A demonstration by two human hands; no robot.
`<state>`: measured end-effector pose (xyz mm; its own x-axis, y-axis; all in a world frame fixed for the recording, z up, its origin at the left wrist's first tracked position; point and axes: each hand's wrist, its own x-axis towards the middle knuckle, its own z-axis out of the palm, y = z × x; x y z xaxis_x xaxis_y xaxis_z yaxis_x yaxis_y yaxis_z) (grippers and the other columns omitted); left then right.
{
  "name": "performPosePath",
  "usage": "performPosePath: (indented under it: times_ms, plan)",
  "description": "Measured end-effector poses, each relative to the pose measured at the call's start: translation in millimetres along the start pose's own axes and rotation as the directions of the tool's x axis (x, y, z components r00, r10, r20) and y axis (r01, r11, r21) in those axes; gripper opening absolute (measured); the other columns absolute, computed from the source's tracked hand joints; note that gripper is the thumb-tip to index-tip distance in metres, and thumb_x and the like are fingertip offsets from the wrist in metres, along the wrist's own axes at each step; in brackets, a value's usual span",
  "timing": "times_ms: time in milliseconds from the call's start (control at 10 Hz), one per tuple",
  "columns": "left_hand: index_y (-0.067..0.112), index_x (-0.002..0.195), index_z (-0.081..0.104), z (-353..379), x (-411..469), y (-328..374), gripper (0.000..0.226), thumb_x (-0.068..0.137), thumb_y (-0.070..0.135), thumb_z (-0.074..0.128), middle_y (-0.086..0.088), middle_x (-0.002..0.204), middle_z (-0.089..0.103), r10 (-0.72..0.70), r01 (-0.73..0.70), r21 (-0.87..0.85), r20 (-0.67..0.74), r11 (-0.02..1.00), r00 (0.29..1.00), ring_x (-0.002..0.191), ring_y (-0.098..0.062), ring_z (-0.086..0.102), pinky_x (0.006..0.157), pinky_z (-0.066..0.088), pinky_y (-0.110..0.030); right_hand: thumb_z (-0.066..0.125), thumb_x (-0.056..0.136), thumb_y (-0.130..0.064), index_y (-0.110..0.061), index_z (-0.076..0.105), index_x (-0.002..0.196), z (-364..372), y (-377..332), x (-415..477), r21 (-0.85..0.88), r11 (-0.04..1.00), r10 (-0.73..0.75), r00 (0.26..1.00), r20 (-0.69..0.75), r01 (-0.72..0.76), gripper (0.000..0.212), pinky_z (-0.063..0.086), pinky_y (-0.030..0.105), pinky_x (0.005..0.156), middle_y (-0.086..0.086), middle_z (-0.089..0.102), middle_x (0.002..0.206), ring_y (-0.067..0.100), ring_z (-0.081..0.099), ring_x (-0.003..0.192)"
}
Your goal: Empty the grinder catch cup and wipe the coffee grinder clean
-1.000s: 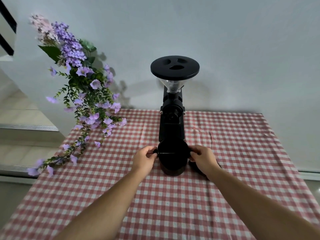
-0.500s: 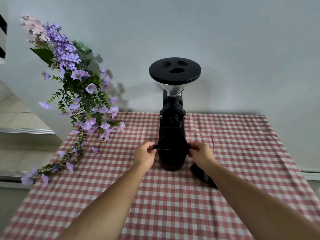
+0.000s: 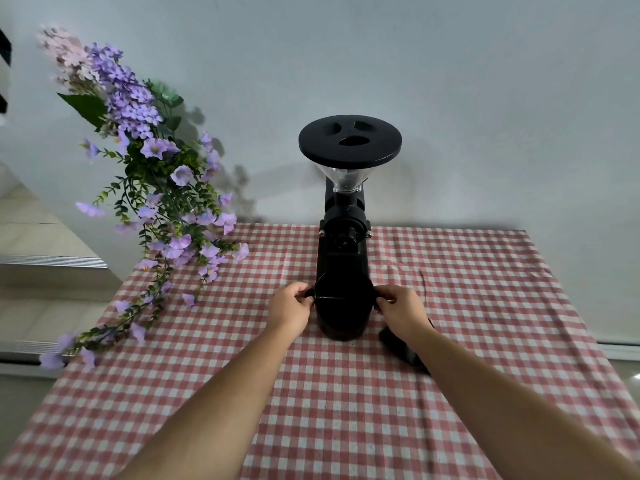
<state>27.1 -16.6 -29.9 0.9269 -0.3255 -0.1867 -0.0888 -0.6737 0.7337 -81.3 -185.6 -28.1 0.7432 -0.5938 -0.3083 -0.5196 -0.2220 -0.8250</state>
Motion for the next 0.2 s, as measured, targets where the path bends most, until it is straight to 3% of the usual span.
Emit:
performPosePath:
  times_ms: [100, 200]
  plan:
    - [0.014, 0.125, 0.058, -2.4, -2.1, 0.8, 0.032, 0.094, 0.013, 0.056, -0.003, 0.126, 0.062, -0.013, 0.013, -0.005, 0.017, 1.0, 1.0, 0.112, -0.018, 0.059, 0.083, 0.042, -0.021, 0.045, 0.096, -0.006, -0.015, 0.06, 0.124, -0.9, -1.2, -1.6, -0.011, 1.0, 0.001, 1.0, 0.012, -0.001, 0.033, 0.041, 0.013, 0.054, 0.005, 0.066, 0.119, 0.011, 0.062, 0.085]
    - [0.019, 0.133, 0.051, -3.3, -7.5, 3.1, 0.037, 0.096, 0.017, 0.053, -0.004, 0.134, 0.057, -0.01, 0.01, 0.005, 0.012, 1.0, 1.0, 0.112, -0.019, 0.059, 0.074, 0.044, -0.017, 0.043, 0.097, -0.007, -0.018, 0.051, 0.132, -0.7, -1.2, -4.8, 0.028, 0.999, 0.018, 0.999, -0.031, -0.018, 0.038, 0.044, 0.015, 0.053, 0.002, 0.06, 0.126, 0.006, 0.06, 0.077]
